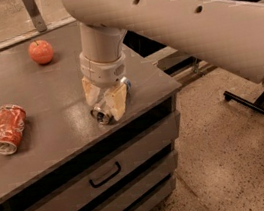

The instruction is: Place redbull can upright

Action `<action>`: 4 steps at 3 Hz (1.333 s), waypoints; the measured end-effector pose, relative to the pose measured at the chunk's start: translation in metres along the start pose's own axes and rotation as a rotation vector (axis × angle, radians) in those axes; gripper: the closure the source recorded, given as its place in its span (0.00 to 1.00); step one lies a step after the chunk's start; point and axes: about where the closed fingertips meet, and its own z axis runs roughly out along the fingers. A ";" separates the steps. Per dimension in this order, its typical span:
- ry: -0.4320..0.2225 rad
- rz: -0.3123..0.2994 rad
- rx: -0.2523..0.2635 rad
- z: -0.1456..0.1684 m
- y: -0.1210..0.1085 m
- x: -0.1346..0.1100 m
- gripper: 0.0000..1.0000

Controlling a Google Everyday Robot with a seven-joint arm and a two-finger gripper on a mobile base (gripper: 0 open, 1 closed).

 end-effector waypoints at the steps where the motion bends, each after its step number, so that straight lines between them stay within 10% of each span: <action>1: 0.027 -0.010 -0.016 0.006 0.008 -0.001 0.64; 2: 0.017 -0.002 -0.005 -0.002 0.013 -0.002 0.87; 4: -0.269 0.147 0.011 -0.047 0.016 0.017 1.00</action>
Offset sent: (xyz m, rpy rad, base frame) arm -0.0162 -0.0160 0.0122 0.0100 0.0023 -0.0138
